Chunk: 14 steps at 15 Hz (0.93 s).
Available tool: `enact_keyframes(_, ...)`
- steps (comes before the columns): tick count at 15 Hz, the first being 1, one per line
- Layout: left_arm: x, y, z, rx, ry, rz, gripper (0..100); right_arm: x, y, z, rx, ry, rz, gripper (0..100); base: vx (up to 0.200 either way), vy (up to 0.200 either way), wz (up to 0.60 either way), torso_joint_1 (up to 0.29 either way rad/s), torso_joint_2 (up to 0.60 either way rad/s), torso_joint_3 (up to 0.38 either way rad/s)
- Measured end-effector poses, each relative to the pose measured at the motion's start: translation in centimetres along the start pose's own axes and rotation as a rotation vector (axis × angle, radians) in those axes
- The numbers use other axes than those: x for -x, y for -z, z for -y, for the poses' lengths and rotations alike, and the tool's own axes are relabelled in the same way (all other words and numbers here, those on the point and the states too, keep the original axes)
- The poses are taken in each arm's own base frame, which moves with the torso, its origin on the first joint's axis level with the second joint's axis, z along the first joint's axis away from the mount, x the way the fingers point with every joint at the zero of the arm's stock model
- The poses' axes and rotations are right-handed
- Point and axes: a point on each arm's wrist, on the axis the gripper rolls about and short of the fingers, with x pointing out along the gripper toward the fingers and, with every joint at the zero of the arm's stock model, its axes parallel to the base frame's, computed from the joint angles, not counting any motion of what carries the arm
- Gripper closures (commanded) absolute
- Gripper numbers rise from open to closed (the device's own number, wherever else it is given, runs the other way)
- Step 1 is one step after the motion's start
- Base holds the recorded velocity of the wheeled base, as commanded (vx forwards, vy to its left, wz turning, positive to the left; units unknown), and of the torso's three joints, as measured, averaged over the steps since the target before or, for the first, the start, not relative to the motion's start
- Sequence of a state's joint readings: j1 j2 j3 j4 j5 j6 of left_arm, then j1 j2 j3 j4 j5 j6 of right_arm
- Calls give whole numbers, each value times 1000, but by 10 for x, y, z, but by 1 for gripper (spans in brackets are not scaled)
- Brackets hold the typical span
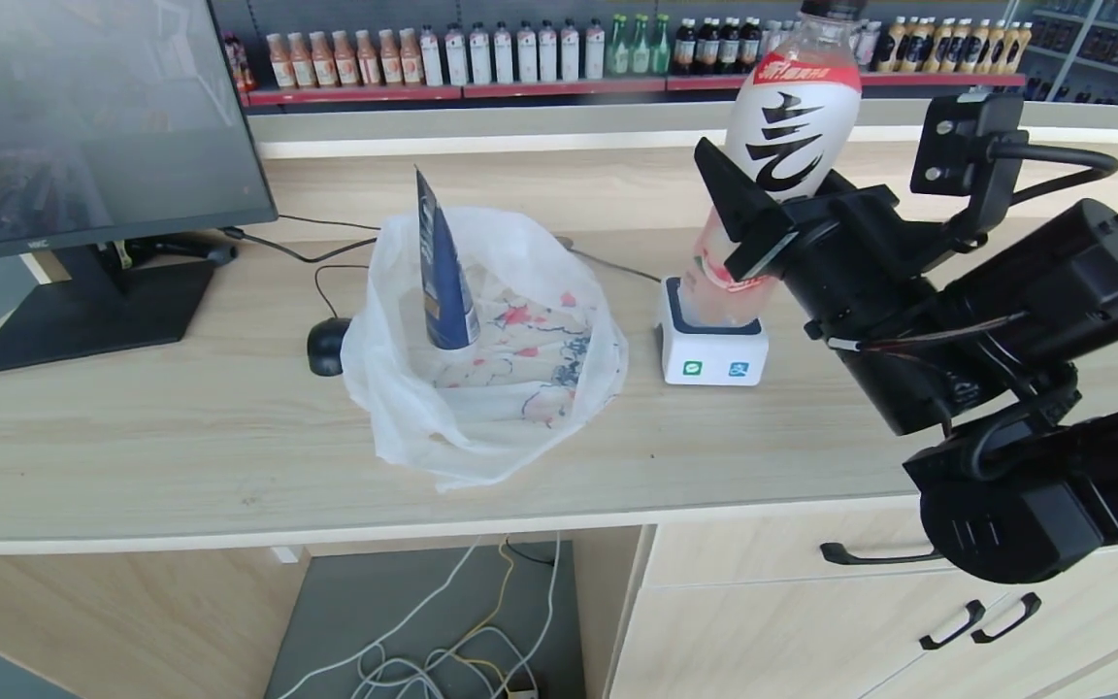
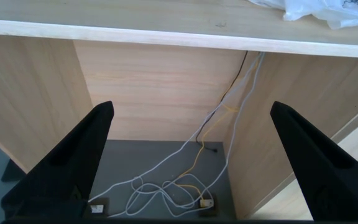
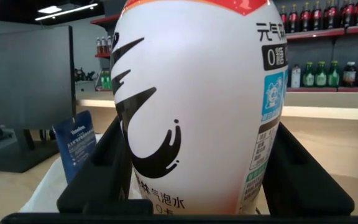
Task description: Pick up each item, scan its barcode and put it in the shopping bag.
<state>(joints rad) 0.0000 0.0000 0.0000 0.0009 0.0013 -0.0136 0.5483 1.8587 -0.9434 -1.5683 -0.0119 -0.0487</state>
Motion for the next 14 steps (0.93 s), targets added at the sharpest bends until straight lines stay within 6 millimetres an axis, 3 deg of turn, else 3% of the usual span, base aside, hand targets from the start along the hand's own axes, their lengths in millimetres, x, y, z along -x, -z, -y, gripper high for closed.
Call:
enact_keyframes(11,0,0,0,-1,1,0,0,4,3,1,1,4,-19,100,0,200,0,4,0,2)
enact_keyframes(14,0,0,0,-3,2,0,0,8,7,1,1,3,-41,100,0,0,0,0,0,0)
